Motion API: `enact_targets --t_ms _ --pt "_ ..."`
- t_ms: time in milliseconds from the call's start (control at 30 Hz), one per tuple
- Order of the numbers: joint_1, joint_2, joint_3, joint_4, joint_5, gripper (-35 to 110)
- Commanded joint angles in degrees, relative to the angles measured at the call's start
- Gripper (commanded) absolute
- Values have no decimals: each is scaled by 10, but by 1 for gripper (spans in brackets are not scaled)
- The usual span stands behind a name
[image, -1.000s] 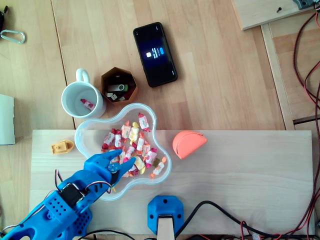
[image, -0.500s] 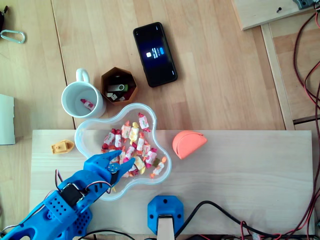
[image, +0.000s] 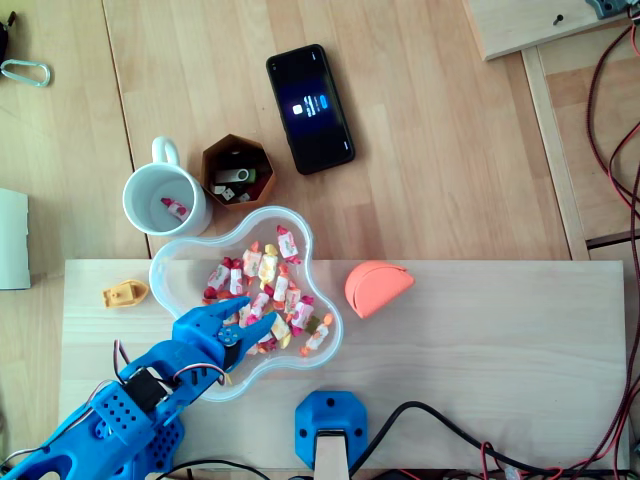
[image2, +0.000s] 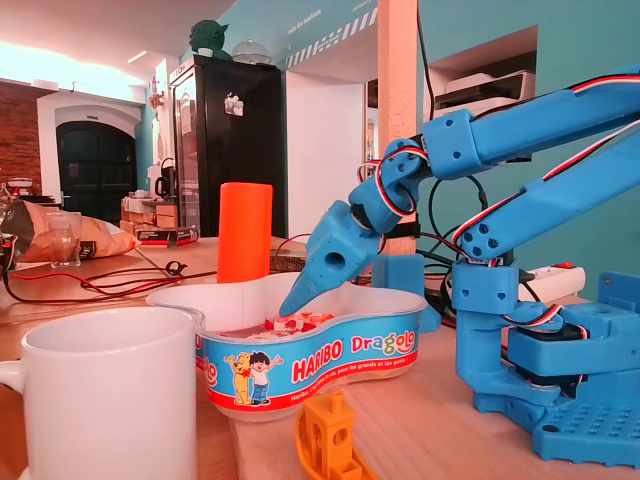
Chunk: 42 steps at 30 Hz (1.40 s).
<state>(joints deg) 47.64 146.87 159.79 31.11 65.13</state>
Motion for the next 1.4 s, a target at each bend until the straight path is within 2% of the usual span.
enact_targets --t_ms 0,733,1367 --pt "5 1 -3 -11 5 20" --pt "4 -250 -157 -13 0 20" --pt "-2 -266 -155 -7 -2 20"
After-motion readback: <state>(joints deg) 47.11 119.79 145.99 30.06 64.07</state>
